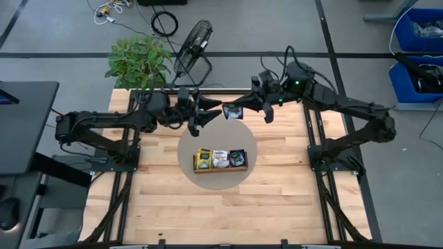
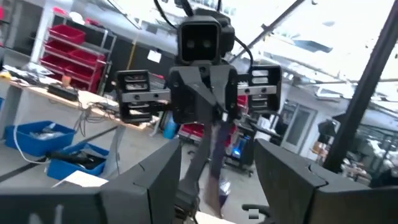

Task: Pick & Place Tea
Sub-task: Put the violet tea bag into the right section of the wooden organizer

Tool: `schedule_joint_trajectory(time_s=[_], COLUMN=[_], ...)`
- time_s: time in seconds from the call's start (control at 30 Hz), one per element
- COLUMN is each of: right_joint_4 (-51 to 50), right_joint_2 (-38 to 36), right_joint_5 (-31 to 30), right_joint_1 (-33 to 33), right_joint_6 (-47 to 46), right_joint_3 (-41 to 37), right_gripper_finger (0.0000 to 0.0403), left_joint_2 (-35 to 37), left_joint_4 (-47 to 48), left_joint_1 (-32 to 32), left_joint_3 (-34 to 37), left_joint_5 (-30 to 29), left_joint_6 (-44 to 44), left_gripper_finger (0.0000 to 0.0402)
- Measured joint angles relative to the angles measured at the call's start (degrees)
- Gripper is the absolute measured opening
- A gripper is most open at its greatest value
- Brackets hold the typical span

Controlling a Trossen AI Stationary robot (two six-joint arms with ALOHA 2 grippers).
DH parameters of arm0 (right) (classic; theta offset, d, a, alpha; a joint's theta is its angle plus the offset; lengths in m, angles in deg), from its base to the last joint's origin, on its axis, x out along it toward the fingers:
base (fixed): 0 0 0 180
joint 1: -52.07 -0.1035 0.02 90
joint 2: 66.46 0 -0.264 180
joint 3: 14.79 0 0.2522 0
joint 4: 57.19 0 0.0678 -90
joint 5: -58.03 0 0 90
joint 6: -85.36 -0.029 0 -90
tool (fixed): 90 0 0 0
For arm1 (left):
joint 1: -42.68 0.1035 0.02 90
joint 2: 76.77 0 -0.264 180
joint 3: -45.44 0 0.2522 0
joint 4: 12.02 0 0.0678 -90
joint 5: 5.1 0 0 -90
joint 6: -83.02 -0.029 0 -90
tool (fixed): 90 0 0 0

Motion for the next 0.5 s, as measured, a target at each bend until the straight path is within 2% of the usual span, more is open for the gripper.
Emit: schedule_joint_trajectory(time_s=[0.33, 0.5], right_joint_4=[1.4, 1.7], right_joint_2=[1.4, 1.4], right_joint_5=[-3.0, -5.1], right_joint_1=[-2.7, -3.7], right_joint_6=[0.2, 1.1], right_joint_3=[0.0, 0.0], right_gripper_finger=[0.0000, 0.0000], left_joint_2=[0.0, 0.0], left_joint_4=[1.9, 1.9], left_joint_1=[0.0, 0.0], left_joint_3=[0.0, 0.0], left_joint_5=[0.3, 0.3], left_joint_6=[0.1, 0.1], left_gripper_finger=[0.0208, 0.0192])
